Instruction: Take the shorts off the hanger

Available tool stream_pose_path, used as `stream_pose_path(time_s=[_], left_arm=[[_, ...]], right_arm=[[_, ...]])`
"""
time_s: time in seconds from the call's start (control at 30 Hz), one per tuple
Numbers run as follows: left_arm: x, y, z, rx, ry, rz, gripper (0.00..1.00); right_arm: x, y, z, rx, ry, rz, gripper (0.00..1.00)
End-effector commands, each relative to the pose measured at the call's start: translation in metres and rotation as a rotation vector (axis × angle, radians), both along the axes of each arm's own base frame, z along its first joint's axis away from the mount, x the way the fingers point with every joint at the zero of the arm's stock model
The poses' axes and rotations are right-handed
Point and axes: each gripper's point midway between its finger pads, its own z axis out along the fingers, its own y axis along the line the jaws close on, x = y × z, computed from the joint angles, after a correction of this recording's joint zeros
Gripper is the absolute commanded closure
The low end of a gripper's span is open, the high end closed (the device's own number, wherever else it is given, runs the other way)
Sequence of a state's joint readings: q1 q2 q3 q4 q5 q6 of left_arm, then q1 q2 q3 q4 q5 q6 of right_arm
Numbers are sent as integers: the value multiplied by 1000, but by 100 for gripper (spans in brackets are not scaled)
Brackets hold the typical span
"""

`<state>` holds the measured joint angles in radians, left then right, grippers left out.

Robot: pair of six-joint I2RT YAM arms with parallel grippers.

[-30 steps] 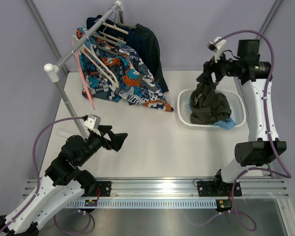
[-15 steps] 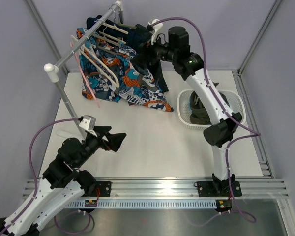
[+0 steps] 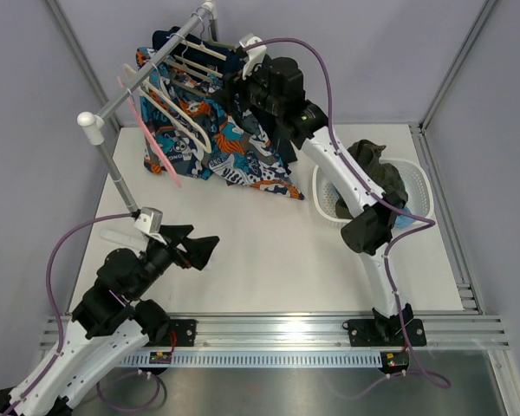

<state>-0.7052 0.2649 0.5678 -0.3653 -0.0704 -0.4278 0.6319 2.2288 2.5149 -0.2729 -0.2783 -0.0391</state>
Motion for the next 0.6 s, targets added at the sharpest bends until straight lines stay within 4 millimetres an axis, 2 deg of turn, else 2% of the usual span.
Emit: stream_pose_path(time_s=[0.0, 0.23, 0.27, 0.33, 0.37, 0.4, 0.5, 0.57], left_arm=[[2, 5, 5, -34, -16, 33, 1], [2, 4, 6, -39, -15, 30, 1], [2, 3, 7, -45, -14, 25, 1], [2, 2, 10, -54, -15, 24, 1], [2, 1, 10, -57, -11, 21, 1], [2, 1, 12, -64, -12, 20, 1], [2, 1, 16, -68, -14, 20, 1], [1, 1, 19, -75, -23, 18, 1]], right_arm=[[11, -3, 23, 38, -112, -40, 28], [19, 15, -10, -8, -101, 14, 42], [21, 14, -11, -6, -103, 1, 51], [22, 14, -11, -3, -101, -2, 55], [22, 14, -10, -4, -105, -2, 60], [20, 14, -8, -2, -108, 2, 76], [12, 12, 9, 20, -127, 20, 100], [3, 7, 29, 55, -160, 27, 100]])
